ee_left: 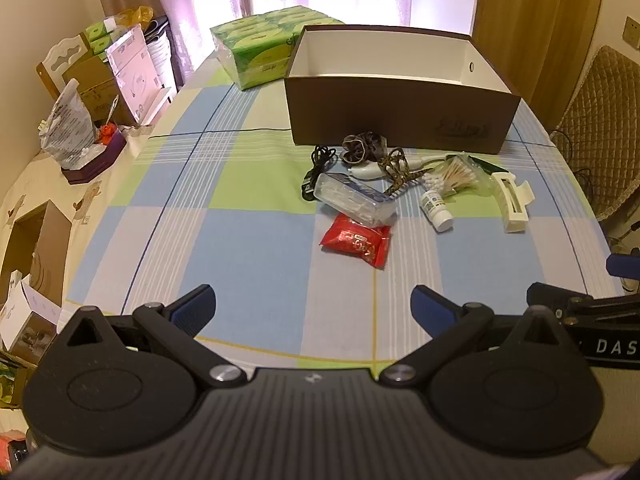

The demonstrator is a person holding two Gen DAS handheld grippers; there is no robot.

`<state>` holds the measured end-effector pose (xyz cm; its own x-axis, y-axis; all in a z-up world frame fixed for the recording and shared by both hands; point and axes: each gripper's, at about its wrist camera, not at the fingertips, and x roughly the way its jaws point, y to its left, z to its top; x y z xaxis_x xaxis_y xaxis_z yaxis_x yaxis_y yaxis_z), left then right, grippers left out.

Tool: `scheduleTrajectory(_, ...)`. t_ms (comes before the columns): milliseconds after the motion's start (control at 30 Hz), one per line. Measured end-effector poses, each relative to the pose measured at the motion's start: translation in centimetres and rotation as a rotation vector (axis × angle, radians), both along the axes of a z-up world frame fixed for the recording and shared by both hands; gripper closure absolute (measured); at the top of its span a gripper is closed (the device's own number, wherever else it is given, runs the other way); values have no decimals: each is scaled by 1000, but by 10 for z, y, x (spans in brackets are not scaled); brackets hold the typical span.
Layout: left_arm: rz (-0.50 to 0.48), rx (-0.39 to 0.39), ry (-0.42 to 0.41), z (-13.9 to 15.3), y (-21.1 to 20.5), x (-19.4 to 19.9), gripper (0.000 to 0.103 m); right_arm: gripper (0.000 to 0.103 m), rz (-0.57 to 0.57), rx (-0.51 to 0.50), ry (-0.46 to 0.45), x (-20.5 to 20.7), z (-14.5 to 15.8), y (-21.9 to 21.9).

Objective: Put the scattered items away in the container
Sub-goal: 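Move the left tool toward the clear plastic case on the table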

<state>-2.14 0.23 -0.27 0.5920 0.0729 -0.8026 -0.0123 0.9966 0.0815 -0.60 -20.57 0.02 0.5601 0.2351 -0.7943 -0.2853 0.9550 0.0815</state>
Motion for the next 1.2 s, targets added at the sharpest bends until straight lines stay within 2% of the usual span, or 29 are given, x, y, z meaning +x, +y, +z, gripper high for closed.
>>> scheduleTrajectory(867, -8, 14, 17, 0, -15, 21, 1, 0, 17, 12, 10, 24, -2, -15)
scheduleTrajectory(1200, -11, 23, 10, -11, -21, 26, 1, 0, 44, 26, -49, 25, -4, -24)
